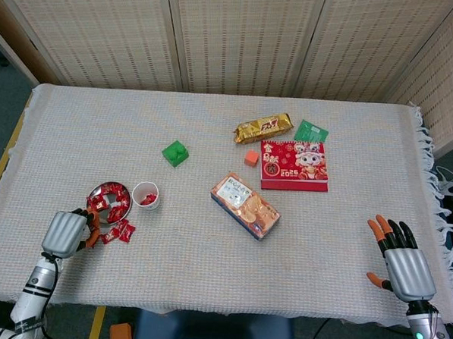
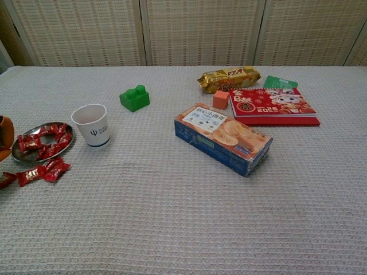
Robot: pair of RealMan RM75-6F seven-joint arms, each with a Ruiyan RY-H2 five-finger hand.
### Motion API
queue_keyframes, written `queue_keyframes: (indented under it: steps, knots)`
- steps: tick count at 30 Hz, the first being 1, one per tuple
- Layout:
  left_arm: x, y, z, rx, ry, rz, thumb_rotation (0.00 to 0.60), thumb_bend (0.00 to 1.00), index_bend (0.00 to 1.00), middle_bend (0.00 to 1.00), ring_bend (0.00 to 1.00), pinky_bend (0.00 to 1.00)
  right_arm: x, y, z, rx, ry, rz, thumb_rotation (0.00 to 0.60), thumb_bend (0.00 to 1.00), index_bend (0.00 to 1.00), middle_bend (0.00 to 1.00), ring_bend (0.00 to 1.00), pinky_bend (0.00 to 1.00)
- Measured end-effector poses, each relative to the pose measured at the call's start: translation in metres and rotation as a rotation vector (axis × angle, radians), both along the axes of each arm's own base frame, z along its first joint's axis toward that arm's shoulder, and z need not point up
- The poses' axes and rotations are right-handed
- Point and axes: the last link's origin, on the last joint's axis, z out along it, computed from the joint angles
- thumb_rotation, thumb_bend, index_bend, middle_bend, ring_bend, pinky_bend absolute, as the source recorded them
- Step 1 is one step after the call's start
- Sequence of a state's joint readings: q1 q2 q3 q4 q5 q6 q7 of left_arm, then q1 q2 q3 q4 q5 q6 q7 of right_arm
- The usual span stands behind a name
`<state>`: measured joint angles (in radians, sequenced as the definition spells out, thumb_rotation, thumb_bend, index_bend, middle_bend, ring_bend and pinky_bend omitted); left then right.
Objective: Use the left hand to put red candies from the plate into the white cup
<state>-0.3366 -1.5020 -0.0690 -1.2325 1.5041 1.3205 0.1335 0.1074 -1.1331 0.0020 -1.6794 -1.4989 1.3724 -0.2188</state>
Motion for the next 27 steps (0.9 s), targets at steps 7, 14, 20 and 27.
queue_keyframes:
  steps: [7, 14, 20, 27]
  knots:
    - [0.067, 0.04, -0.001, 0.008, -0.05, -0.145, 0.6, 0.43, 0.55, 0.56, 0.52, 0.95, -0.001, -0.001, 0.0, -0.002, 0.0, -0.006, 0.6, 0.02, 0.0, 0.0, 0.0, 0.0]
    - [0.106, 0.073, -0.02, -0.014, -0.013, -0.191, 0.6, 0.43, 0.52, 0.54, 0.49, 0.83, -0.002, -0.001, 0.002, -0.005, -0.003, -0.013, 0.6, 0.02, 0.0, 0.0, 0.0, 0.0]
    - [0.103, 0.087, -0.032, -0.022, 0.031, -0.163, 0.6, 0.42, 0.48, 0.51, 0.45, 0.73, -0.004, 0.0, 0.006, -0.021, -0.007, -0.018, 0.6, 0.02, 0.0, 0.0, 0.0, 0.0]
    - [0.095, 0.088, -0.036, -0.039, 0.066, -0.144, 0.6, 0.4, 0.23, 0.32, 0.3, 0.67, -0.004, 0.0, 0.007, -0.025, -0.008, -0.019, 0.6, 0.02, 0.0, 0.0, 0.0, 0.0]
